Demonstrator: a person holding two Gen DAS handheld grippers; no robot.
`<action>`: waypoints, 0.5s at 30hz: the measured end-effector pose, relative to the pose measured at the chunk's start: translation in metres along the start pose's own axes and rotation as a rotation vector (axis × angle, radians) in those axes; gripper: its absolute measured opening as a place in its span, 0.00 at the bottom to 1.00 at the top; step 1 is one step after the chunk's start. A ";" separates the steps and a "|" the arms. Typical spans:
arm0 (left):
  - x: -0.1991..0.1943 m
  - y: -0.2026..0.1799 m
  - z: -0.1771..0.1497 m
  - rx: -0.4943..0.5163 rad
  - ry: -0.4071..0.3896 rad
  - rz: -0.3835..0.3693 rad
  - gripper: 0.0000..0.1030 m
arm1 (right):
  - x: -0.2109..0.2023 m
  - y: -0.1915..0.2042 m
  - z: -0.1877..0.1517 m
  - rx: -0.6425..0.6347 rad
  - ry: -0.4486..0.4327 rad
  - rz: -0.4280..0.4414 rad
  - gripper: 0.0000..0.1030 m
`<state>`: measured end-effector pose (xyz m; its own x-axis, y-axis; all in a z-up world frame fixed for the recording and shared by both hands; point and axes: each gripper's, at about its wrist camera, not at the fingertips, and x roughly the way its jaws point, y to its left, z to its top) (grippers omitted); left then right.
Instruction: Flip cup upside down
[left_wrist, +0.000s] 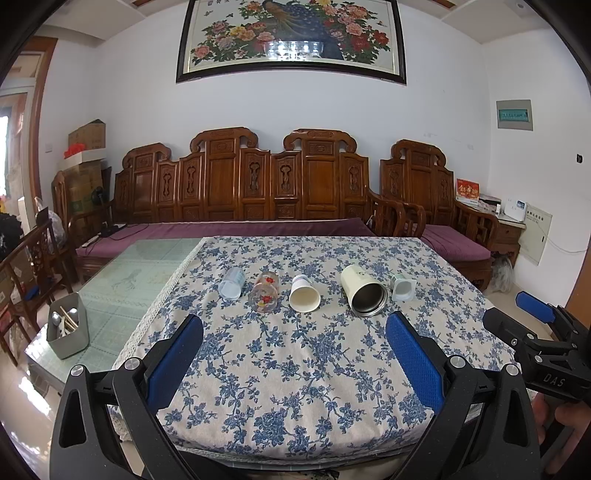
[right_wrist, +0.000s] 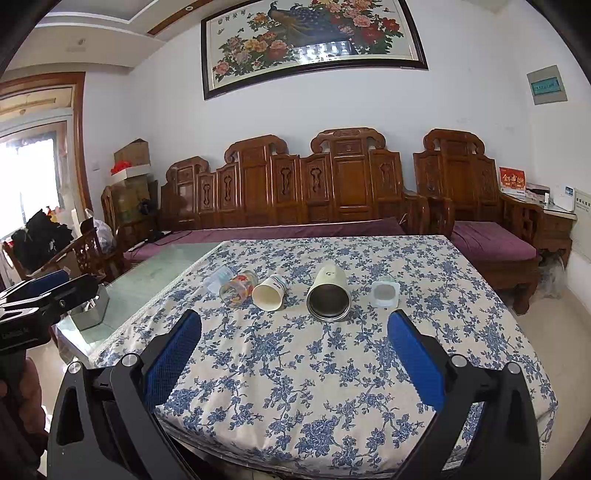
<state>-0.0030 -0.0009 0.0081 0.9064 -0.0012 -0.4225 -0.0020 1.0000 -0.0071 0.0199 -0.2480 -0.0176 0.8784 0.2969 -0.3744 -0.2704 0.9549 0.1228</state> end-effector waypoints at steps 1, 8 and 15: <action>0.000 0.000 0.000 0.000 0.000 0.000 0.93 | 0.000 0.000 0.000 0.001 0.000 0.001 0.98; 0.000 0.000 -0.001 0.000 -0.001 -0.001 0.93 | 0.000 -0.001 0.000 0.001 0.000 0.000 0.98; -0.002 0.000 0.001 0.003 -0.002 -0.002 0.93 | -0.001 0.000 0.000 -0.001 -0.003 0.001 0.98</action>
<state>-0.0047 -0.0012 0.0102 0.9074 -0.0029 -0.4203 0.0006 1.0000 -0.0056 0.0196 -0.2483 -0.0171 0.8791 0.2982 -0.3719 -0.2719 0.9545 0.1227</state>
